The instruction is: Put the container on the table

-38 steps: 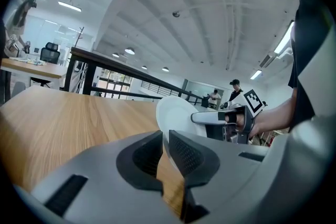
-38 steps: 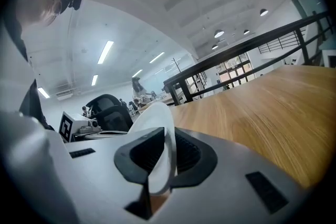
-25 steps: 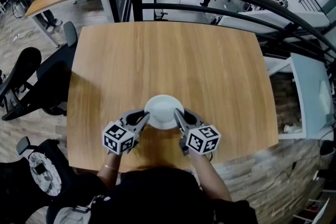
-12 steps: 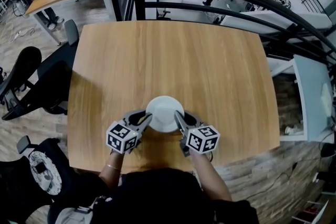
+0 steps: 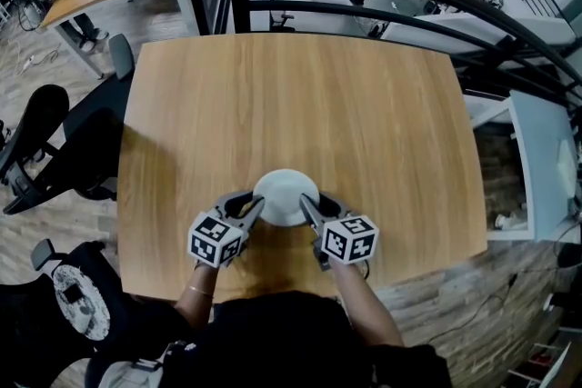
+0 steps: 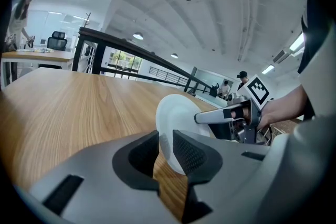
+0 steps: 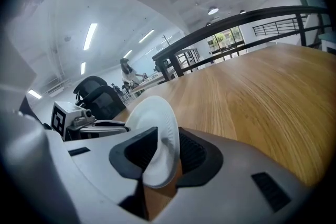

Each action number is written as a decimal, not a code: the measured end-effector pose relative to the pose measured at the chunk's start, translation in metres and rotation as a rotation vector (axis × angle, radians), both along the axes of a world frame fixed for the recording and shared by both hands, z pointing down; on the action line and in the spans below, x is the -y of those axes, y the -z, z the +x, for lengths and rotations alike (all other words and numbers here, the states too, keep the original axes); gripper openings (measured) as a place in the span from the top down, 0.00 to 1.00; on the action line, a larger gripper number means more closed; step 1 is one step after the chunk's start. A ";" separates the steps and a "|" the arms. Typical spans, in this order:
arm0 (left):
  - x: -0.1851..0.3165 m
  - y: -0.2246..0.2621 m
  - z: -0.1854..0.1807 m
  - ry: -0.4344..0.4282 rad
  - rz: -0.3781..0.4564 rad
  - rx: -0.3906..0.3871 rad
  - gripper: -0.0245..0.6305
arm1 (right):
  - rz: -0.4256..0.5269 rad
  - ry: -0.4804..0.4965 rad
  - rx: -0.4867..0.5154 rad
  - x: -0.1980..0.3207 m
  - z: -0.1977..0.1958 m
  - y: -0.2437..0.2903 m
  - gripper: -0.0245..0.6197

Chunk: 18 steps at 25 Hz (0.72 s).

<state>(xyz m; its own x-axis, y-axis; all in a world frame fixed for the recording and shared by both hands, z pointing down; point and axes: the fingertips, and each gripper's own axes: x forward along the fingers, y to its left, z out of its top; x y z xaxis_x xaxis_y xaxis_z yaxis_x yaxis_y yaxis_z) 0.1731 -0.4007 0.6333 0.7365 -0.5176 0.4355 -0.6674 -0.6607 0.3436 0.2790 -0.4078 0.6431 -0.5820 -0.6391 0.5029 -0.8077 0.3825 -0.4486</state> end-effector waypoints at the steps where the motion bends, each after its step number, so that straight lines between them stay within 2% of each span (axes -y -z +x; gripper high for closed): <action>1: 0.001 0.000 0.000 0.000 0.006 0.007 0.85 | -0.005 0.004 -0.003 -0.001 -0.001 -0.001 0.78; 14: 0.002 -0.012 -0.001 -0.013 -0.019 0.038 0.80 | -0.025 -0.003 -0.033 0.003 -0.005 -0.012 0.76; 18: 0.000 -0.015 -0.002 -0.034 -0.009 0.082 0.79 | -0.029 0.011 -0.063 0.002 -0.008 -0.016 0.74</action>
<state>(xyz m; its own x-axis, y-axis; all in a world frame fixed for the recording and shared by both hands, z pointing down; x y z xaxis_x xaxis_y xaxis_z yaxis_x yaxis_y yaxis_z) 0.1709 -0.4006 0.6478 0.7156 -0.4886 0.4992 -0.6705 -0.6808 0.2948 0.2713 -0.4102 0.6595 -0.5551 -0.6178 0.5570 -0.8308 0.3788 -0.4078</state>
